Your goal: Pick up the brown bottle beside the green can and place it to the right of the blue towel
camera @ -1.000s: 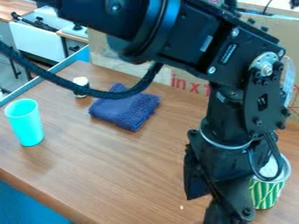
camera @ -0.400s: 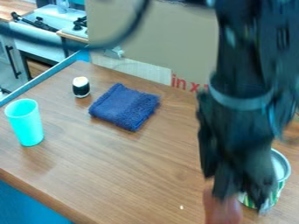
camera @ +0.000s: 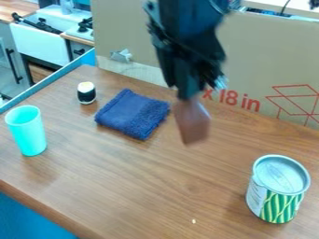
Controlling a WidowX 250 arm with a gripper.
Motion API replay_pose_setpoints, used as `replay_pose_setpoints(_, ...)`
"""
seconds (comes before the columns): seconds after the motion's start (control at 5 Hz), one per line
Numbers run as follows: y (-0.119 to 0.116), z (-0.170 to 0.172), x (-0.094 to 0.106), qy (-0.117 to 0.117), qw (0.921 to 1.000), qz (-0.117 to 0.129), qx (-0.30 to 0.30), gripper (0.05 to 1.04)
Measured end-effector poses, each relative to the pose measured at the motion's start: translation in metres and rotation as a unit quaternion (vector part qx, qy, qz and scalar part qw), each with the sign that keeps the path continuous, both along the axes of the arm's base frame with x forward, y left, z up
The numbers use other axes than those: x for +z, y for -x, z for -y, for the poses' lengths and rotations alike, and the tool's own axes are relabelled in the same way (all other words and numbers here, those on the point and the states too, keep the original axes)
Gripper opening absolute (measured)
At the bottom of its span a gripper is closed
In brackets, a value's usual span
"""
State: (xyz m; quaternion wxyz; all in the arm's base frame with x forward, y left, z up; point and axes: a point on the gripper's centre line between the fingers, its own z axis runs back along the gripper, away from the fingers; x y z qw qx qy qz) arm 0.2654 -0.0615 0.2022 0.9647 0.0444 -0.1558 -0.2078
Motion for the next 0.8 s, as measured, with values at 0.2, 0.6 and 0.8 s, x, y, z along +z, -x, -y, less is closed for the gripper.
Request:
replay_pose_setpoints(0.2,-0.025,-0.025,-0.008,-0.001,0.9989,0.008,0.047,0.333)
replay_pose_setpoints(0.6,-0.075,-0.029,-0.053,0.002,0.9964,-0.037,0.076,0.333)
replay_pose_setpoints(0.8,-0.090,-0.019,-0.071,0.035,0.9930,-0.067,0.091,0.333)
